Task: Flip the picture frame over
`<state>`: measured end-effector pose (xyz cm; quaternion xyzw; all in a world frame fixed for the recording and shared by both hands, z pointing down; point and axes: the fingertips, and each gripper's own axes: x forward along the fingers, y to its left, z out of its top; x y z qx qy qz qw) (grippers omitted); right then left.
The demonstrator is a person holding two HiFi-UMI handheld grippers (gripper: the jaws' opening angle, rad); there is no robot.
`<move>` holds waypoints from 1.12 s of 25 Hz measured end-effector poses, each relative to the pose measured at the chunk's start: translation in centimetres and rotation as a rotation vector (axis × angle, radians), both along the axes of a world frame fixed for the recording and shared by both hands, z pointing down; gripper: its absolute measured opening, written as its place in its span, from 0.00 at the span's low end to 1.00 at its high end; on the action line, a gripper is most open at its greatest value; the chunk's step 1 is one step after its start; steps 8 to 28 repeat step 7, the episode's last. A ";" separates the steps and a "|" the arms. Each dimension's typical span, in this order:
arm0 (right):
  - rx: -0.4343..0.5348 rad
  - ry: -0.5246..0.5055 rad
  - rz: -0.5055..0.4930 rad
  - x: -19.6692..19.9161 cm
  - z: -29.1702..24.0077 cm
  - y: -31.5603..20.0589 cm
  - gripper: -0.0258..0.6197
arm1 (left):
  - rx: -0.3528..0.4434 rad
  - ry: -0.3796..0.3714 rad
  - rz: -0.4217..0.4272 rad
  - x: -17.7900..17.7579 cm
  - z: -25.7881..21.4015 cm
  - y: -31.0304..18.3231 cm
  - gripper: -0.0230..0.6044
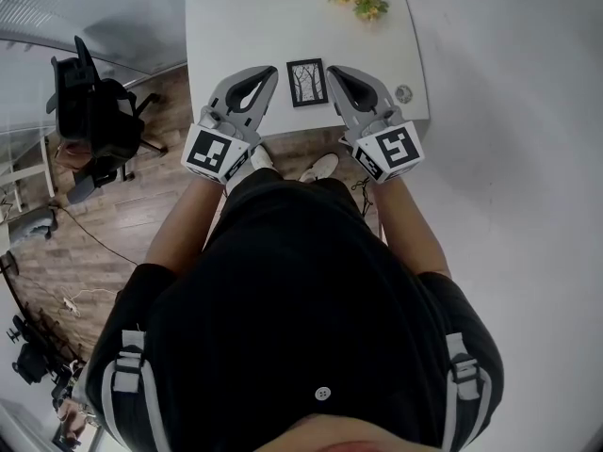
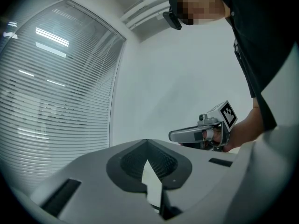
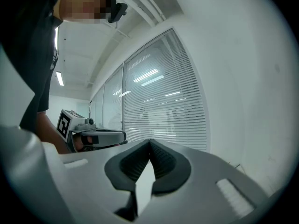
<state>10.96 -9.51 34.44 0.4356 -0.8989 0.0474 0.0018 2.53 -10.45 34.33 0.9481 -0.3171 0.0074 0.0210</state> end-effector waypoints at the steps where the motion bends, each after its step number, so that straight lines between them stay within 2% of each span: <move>1: -0.001 0.000 -0.001 0.0 0.0 0.0 0.05 | -0.001 -0.001 0.000 0.0 -0.1 0.0 0.04; 7: -0.006 0.000 -0.005 -0.1 0.2 0.1 0.05 | 0.010 -0.031 -0.001 -0.5 0.3 0.2 0.04; 28: -0.006 0.000 -0.005 -0.1 0.2 0.1 0.05 | 0.010 -0.031 -0.001 -0.5 0.3 0.2 0.04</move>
